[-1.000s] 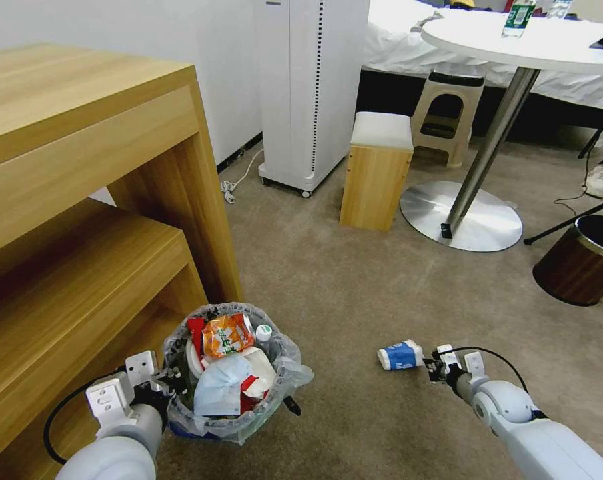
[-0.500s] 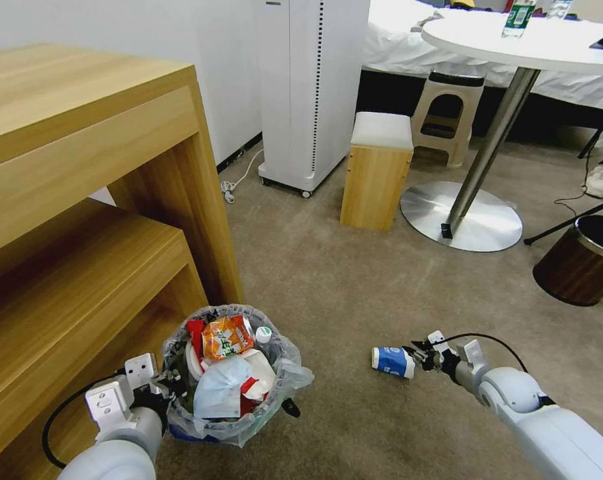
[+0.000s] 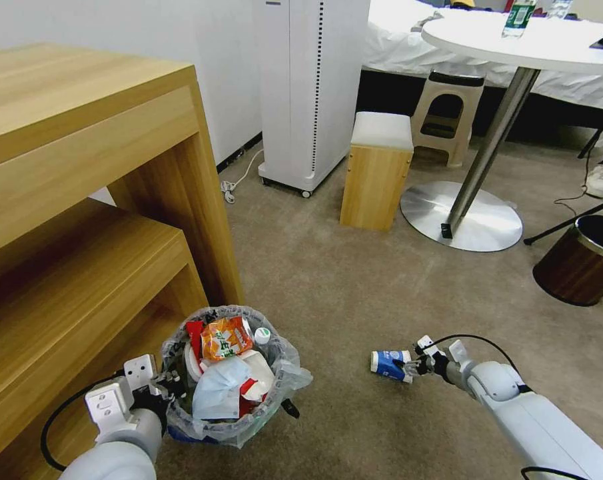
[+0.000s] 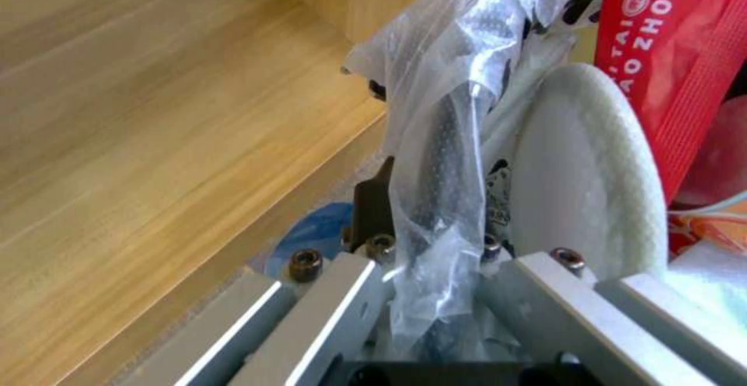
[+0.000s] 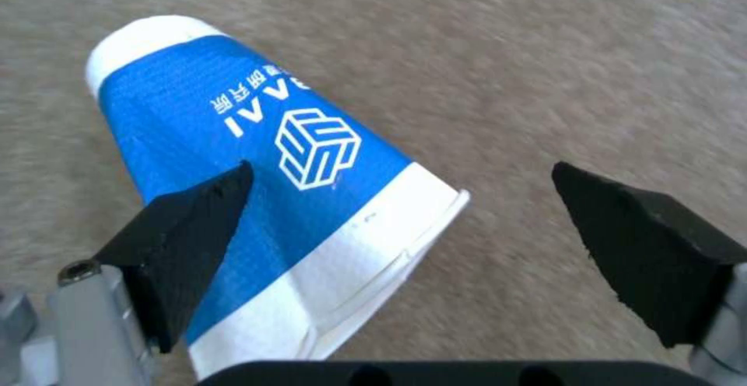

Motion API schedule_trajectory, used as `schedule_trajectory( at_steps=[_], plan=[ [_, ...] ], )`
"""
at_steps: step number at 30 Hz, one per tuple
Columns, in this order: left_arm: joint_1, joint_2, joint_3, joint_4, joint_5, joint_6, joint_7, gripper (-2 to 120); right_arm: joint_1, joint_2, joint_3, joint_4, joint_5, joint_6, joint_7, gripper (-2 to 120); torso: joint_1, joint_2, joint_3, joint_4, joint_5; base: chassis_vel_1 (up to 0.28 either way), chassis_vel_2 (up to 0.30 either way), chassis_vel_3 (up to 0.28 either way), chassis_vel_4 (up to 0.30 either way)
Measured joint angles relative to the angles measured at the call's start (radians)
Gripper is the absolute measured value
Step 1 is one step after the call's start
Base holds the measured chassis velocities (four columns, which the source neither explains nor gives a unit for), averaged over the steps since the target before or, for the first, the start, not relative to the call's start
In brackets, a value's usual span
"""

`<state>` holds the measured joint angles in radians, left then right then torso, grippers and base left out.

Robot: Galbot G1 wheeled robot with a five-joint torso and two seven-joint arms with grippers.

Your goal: Pick up the trash bin and place the garbage on the floor into it.

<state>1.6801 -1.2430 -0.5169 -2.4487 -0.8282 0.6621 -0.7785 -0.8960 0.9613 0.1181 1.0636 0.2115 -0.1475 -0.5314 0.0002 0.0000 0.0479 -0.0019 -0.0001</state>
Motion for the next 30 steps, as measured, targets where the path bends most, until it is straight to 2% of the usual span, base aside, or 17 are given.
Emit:
schedule_trajectory(
  at_steps=[6,18,20,23,24,27,28,30],
  plan=[
    [-0.012,-0.005,0.003,0.010,0.001,0.000,0.000,0,-0.001,-0.007,0.003,0.013,-0.008,0.058,-0.093,100,0.000,0.000,0.000,0.0000,0.0001,0.000,0.000,0.000,0.000],
    [-0.021,-0.006,0.008,0.022,0.004,0.001,0.000,0,0.038,0.030,0.000,-0.072,-0.057,0.091,-0.123,98,0.000,0.000,0.000,-0.0002,-0.0001,0.000,0.000,0.000,0.000],
    [-0.022,-0.006,0.007,0.023,0.004,0.001,-0.001,0,0.041,0.034,0.000,-0.078,-0.064,0.091,-0.124,95,0.000,0.000,0.000,-0.0001,-0.0002,0.000,0.000,0.000,0.000],
    [-0.024,-0.005,0.007,0.024,0.004,0.001,-0.001,0,0.048,0.041,-0.001,-0.089,-0.079,0.093,-0.127,82,0.000,0.000,0.000,-0.0001,-0.0001,0.000,0.000,0.000,0.000],
    [-0.024,-0.005,0.007,0.024,0.004,0.001,-0.001,0,0.048,0.041,-0.001,-0.089,-0.079,0.093,-0.127,82,0.000,0.000,0.000,-0.0001,-0.0001,0.000,0.000,0.000,0.000],
    [-0.028,-0.004,0.007,0.024,0.001,0.002,-0.001,0,0.049,0.040,-0.001,-0.092,-0.084,0.098,-0.136,68,0.000,0.000,0.000,-0.0001,0.0001,0.000,0.000,0.000,0.000],
    [-0.028,-0.004,0.007,0.024,0.001,0.002,-0.001,0,0.049,0.040,-0.001,-0.092,-0.084,0.098,-0.136,68,0.000,0.000,0.000,-0.0001,0.0001,0.000,0.000,0.000,0.000],
    [-0.030,-0.005,0.009,0.024,0.000,0.002,-0.002,0,0.049,0.040,0.000,-0.094,-0.087,0.104,-0.144,58,0.000,0.000,0.000,-0.0001,0.0001,0.000,0.000,0.000,0.000]
  ],
)
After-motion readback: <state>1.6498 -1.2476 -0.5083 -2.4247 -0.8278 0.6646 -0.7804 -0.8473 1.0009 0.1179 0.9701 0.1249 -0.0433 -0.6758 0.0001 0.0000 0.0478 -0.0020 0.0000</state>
